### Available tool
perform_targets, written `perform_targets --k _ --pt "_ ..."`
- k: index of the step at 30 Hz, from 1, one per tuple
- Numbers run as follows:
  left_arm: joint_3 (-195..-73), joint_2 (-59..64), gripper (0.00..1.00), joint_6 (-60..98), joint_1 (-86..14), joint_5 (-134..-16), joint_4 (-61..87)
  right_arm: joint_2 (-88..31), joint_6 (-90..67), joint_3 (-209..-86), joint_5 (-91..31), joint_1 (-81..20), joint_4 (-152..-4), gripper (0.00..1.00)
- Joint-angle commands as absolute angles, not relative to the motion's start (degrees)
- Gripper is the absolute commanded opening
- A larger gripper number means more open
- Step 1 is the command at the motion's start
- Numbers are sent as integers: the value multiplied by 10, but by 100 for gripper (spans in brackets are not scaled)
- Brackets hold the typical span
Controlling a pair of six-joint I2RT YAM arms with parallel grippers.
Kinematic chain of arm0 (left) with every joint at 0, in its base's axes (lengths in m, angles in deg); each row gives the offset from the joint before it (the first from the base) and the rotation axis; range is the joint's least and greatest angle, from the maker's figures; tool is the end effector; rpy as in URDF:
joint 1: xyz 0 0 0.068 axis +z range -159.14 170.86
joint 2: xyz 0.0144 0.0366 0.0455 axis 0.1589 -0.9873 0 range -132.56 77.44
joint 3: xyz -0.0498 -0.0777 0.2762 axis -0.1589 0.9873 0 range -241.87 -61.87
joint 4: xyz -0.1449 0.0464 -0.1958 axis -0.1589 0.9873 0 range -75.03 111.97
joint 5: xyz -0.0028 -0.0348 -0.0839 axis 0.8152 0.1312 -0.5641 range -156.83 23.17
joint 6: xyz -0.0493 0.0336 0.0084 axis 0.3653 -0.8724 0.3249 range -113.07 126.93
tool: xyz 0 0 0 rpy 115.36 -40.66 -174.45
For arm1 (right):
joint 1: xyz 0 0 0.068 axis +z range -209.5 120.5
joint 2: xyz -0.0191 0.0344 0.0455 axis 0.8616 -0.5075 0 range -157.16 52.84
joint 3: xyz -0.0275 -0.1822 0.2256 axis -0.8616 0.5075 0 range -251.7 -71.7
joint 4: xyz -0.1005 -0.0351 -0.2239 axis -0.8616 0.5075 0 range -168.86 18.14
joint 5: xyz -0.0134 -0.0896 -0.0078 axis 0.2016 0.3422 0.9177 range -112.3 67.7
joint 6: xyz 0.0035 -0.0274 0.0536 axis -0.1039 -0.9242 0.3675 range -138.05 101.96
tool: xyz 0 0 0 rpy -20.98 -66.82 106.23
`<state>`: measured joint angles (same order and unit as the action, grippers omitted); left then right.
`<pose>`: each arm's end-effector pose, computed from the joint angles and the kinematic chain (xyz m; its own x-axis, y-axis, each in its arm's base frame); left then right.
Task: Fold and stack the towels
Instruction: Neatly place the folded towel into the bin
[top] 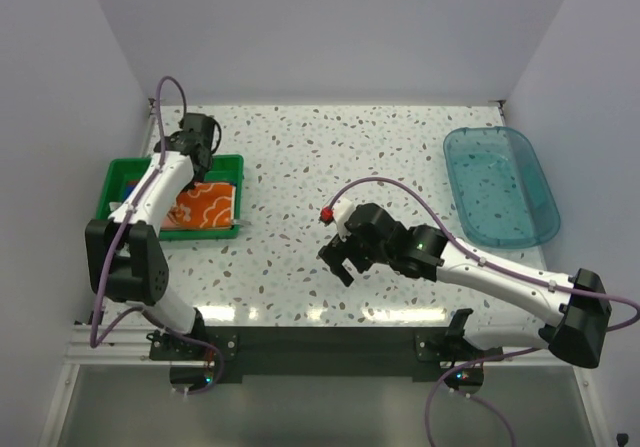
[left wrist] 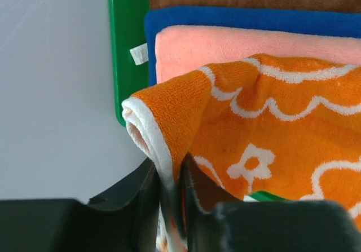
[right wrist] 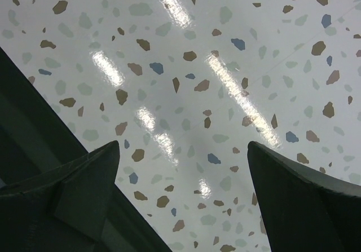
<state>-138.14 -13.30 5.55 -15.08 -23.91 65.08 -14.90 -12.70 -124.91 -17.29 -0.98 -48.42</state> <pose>0.3091 -0.0016 0.3007 -0.9032 0.1117 -0.4143 -0.1933 0.7561 0.6252 0.1259 0.1982 0.2920 -0.4436 -0.5468 -0.7101 -0.7793 0.6266 0.0044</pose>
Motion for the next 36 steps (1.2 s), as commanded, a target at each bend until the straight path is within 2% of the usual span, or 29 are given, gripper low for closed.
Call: perform_targets --k 1,2,5,6,8,12,15,17,18,21,22,24,25,29,36 --pt "-1375 -155 29 60 -132 -204 623 -145 -129 -1245 -163 -9 -477 99" --pt "-1374 -166 30 63 -127 -200 622 -146 -128 -1248 -161 -9 -477 98" --pt "-1381 -192 48 103 -93 -161 631 -145 -124 -1255 -148 -9 -471 99" --pt "-1387 -200 66 116 -72 -138 637 -143 -122 -1257 -140 -9 -466 99" --pt "-1394 -221 85 127 -62 -105 640 -139 -116 -1263 -127 -10 -460 99" --pt "-1458 -236 95 193 -60 -126 694 -123 -95 -1271 -68 -11 -432 99" --pt "-1472 -189 100 220 -72 -206 682 -104 -47 -1291 39 -22 -382 99" --pt "-1456 -109 100 227 -87 -261 653 -90 8 -1316 129 -43 -344 99" --pt "-1430 -75 100 229 -86 -337 612 -81 24 -1325 157 -50 -311 99" --pt "-1349 81 100 235 -100 -480 524 -39 70 -1362 256 -76 -253 99" --pt "-1332 161 100 235 -100 -502 508 -30 79 -1382 280 -80 -239 99" --pt "-1296 234 100 236 -99 -541 489 -3 107 -1404 342 -91 -197 99" --pt "-1288 303 100 236 -100 -545 489 6 120 -1423 355 -90 -185 99" --pt "-1279 442 100 236 -100 -516 537 73 107 -1443 367 -91 -170 99" --pt "-1299 654 100 236 -99 -422 630 251 -11 -1378 340 -91 -285 99"
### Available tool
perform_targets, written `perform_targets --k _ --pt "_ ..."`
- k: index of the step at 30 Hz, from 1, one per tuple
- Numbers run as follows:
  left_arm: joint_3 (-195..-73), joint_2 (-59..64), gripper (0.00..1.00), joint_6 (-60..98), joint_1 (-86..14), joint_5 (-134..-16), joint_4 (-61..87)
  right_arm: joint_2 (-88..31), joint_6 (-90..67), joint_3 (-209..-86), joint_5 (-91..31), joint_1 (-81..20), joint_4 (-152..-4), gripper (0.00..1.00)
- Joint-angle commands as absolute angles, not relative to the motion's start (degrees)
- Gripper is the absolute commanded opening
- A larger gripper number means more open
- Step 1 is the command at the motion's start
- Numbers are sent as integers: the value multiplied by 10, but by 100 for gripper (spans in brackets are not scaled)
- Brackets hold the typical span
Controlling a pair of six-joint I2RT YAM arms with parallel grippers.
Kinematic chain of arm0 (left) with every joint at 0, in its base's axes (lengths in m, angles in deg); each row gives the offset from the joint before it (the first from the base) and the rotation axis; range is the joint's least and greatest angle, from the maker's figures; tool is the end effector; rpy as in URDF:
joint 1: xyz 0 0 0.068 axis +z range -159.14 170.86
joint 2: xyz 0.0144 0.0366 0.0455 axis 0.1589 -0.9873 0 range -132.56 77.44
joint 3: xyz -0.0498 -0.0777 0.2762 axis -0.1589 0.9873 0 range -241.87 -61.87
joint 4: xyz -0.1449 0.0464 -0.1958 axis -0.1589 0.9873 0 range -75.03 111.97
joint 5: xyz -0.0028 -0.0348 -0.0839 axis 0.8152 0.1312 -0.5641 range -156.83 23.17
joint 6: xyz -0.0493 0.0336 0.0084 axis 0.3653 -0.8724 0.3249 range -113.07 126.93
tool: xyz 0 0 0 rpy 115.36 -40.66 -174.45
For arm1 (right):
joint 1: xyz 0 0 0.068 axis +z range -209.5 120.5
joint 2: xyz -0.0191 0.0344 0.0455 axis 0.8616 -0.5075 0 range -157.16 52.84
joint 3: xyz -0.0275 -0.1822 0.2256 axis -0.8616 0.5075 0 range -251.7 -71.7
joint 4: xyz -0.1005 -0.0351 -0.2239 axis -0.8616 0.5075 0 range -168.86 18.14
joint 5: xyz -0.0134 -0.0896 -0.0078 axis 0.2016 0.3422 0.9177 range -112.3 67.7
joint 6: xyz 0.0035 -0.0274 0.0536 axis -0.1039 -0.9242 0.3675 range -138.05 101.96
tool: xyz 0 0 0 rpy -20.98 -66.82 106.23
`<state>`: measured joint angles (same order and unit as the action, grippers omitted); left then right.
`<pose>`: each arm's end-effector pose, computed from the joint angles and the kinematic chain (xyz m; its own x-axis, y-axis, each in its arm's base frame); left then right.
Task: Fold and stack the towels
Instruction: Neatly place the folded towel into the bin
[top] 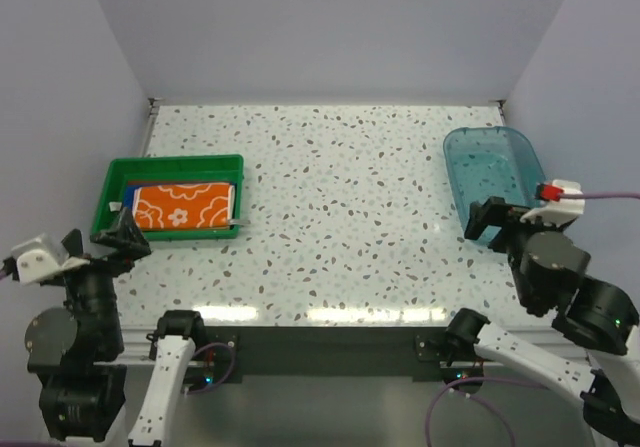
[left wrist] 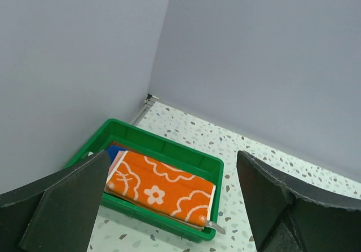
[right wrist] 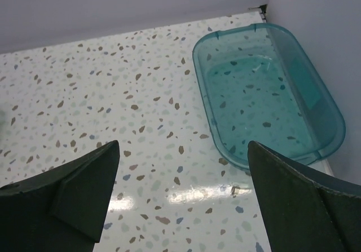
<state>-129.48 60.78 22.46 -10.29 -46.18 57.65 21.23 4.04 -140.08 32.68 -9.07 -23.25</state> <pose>-0.0376 0.0165 0.4281 0.2270 -0.2551 -0.9399 -0.2797 0.9074 -0.3138 0.0422 -0.0064 0.4158 -0.1713 0.1314 -0.9764 0.1250 0.9860 0.1107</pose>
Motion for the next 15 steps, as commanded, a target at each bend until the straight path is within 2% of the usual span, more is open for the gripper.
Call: perform_targets --k 1,8,15 --pt "-1303 665 100 241 -100 -413 637 266 -31 -1368 339 -91 -293 99" --pt "-1331 716 100 257 -100 -362 702 339 -72 -1324 325 -91 -331 99" --pt "-1325 748 100 257 -100 -341 700 364 -88 -1304 310 -91 -346 99"
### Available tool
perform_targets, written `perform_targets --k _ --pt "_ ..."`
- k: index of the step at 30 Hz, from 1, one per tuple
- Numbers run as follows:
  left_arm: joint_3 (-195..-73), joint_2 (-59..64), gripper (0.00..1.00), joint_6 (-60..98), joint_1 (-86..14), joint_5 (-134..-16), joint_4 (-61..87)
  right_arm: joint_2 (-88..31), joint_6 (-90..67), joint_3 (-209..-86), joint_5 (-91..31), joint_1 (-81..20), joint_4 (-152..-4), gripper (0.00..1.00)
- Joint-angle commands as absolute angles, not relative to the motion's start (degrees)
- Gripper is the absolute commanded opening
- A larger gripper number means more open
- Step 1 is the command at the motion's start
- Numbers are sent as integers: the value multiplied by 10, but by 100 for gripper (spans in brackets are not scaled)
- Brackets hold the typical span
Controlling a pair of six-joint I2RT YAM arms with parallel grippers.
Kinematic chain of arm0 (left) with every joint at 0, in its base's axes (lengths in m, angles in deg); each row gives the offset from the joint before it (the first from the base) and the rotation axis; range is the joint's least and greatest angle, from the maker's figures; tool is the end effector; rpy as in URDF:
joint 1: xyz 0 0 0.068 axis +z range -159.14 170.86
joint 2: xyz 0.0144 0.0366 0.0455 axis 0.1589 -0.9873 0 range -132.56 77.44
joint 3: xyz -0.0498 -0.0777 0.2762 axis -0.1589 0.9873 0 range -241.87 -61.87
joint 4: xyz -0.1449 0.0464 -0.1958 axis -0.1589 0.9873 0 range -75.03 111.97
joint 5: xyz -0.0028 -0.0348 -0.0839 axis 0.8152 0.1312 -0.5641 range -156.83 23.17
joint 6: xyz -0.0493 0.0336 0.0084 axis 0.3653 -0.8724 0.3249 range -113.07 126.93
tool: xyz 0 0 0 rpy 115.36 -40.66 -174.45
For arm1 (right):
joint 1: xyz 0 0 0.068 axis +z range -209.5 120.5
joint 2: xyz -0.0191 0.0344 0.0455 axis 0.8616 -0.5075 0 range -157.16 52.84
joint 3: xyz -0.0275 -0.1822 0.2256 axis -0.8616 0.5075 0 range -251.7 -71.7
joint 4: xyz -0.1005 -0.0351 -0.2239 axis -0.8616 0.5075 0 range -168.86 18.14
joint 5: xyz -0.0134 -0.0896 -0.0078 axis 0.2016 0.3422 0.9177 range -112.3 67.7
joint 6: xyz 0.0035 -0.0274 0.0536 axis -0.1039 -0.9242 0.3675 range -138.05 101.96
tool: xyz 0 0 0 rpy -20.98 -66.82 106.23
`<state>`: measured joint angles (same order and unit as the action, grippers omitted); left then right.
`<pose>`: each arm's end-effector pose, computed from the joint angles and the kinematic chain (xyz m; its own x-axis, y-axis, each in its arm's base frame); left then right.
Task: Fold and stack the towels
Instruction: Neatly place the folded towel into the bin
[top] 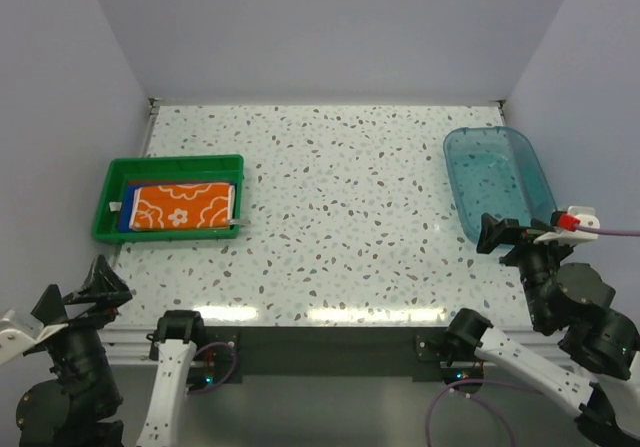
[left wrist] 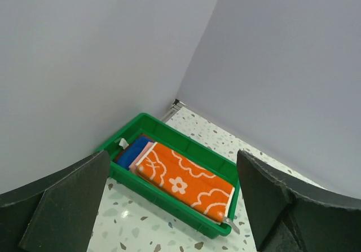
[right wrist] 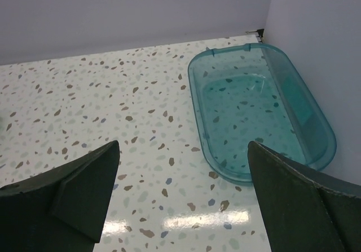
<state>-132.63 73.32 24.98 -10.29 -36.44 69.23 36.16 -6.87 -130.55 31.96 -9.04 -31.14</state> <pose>-0.1156 0.0249 0.3933 0.3515 -0.2743 -0.8951 -0.3869 0.8280 -0.4058 0.0146 -0.0393 0.3843 -0.0481 0.1196 -0.9917 0.0747 0.9905 0.1159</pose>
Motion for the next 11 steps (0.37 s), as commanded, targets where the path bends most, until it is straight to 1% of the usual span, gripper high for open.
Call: perform_targets --k 1,11 --pt "-1324 753 100 257 -100 -340 697 364 -93 -1304 308 -91 -347 99" --pt "-1332 740 100 264 -100 -355 704 353 -110 -1286 272 -91 -390 99"
